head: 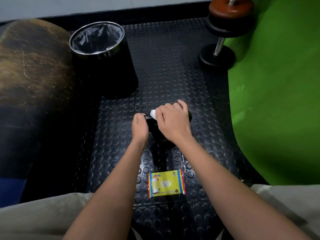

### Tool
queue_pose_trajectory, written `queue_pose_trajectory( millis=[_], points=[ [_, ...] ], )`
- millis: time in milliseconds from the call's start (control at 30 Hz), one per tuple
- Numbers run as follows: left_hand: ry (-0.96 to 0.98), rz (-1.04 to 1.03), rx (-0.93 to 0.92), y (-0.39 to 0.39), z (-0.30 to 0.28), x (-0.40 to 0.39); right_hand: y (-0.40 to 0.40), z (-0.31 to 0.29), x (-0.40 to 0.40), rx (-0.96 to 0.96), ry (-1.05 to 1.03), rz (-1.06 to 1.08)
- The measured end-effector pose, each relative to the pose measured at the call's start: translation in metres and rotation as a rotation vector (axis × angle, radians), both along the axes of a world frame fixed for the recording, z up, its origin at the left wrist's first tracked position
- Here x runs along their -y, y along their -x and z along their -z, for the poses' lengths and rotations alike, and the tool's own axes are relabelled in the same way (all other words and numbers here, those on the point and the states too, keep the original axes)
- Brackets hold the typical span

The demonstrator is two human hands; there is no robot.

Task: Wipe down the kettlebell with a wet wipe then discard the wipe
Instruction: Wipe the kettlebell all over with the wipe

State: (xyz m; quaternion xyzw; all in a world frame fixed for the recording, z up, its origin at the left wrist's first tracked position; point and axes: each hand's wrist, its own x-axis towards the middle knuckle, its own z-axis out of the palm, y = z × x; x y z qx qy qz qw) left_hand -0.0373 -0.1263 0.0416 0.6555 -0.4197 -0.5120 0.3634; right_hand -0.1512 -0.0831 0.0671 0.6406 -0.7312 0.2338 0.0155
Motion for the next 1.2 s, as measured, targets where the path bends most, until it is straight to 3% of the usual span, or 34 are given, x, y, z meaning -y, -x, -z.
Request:
queue_pose_trajectory(
  millis=[300, 567, 633, 733, 833, 1033, 1200],
  points=[
    [0.001, 0.019, 0.007, 0.001, 0.001, -0.001, 0.025, 0.038, -0.028, 0.161, 0.154, -0.034],
    [-0.059, 0.035, 0.024, 0.001, 0.0, 0.003, 0.032, 0.025, -0.014, 0.468, 0.113, 0.225],
    [-0.072, 0.017, 0.006, -0.001, 0.001, 0.005, 0.035, 0.005, 0.006, 0.406, -0.083, 0.249],
    [-0.046, -0.001, 0.007, -0.003, 0.004, 0.009, 0.033, -0.02, 0.029, 0.15, -0.393, 0.145],
    [-0.038, -0.008, 0.006, -0.002, 0.006, 0.006, 0.022, -0.035, 0.035, -0.022, -0.46, -0.005],
    [-0.015, -0.016, 0.005, -0.003, 0.006, 0.003, -0.005, -0.028, 0.025, -0.166, -0.313, -0.102],
    [-0.004, 0.012, 0.015, -0.003, 0.002, 0.001, 0.0, 0.015, -0.007, 0.045, 0.109, -0.072]
  ],
)
